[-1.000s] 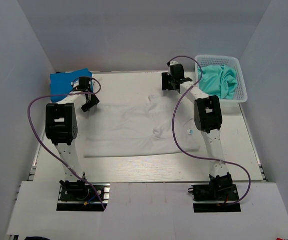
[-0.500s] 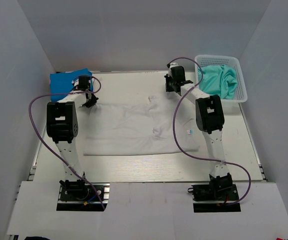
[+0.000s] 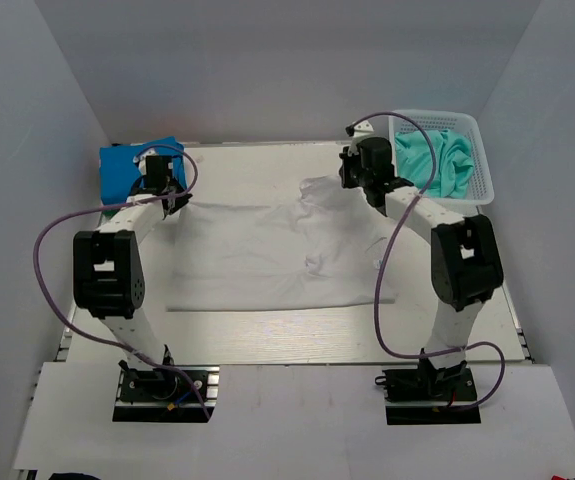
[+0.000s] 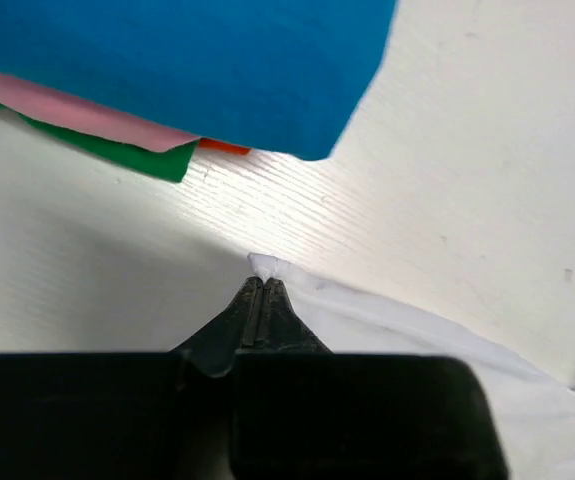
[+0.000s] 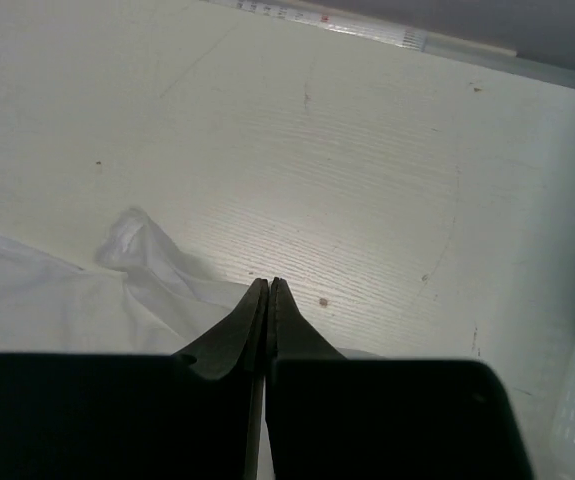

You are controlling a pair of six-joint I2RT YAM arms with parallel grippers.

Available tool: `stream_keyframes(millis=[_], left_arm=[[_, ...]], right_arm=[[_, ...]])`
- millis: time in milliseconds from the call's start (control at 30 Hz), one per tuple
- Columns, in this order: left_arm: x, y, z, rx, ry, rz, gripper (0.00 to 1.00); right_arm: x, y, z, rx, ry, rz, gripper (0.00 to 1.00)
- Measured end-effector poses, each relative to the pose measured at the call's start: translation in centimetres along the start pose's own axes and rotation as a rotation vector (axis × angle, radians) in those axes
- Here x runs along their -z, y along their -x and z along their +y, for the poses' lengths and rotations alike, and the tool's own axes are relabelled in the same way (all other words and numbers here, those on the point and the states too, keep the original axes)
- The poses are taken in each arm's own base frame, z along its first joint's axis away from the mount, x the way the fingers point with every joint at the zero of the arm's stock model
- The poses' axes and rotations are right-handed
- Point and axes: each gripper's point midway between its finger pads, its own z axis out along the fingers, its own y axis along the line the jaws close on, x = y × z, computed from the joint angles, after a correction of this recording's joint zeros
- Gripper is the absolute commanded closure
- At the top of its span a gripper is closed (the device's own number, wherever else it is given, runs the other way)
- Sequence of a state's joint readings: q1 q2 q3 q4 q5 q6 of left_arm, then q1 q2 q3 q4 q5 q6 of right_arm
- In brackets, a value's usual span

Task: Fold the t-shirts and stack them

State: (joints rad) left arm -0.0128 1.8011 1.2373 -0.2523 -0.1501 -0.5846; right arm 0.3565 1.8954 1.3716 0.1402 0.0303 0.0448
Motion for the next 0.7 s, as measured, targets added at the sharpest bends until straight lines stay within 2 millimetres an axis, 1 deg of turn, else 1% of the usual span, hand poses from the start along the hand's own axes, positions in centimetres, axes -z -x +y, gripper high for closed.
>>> stream_keyframes(millis=[67,133,200,300,433,467,500,600,700], left_arm=[[1.3,0.6,-0.2,0.001,-0.024,-0.03,1.0],[2.5,0.8,-0.2,0.0,-0.043,-0.053,1.0],[3.6,0.6,0.1,-0.004,-0.055,-0.066,1.0],[4.6,-0.1,0.7,-0.008,-0.062,-0.068,1.0],[5.9,-1.2,1.6,-0.012,-0.062,-0.07,1.0],[6.2,-1.4,1.8,-0.011,-0.064,-0.073,1.0],[6.5,-1.6,2.0,-0.012,-0.066,-0.076,1.0],[7.5,-2.2,2.6,-0.013,-0.072,-0.084,1.0],[8.4,-2.6,3.1,-0.027,-0.079,-0.098,1.0]], right_arm=[[1.4,0.5,0.2,-0.002,-0.001,-0.026,1.0],[2.6,0.6,0.2,-0.017,-0.007,-0.04,1.0],[4.0,0.2,0.3,-0.029,-0.005,-0.042,1.0],[5.9,-1.2,0.5,-0.041,-0.01,-0.029,1.0],[8.9,-4.2,0.8,-0.061,-0.017,0.013,1.0],[9.6,-4.6,1.0,-0.066,-0.014,0.016,1.0],[10.3,-4.8,1.2,-0.069,-0.01,0.015,1.0],[12.4,-4.4,1.7,-0.083,0.003,-0.011,1.0],[13.9,-4.3,2.2,-0.093,0.014,-0.03,1.0]])
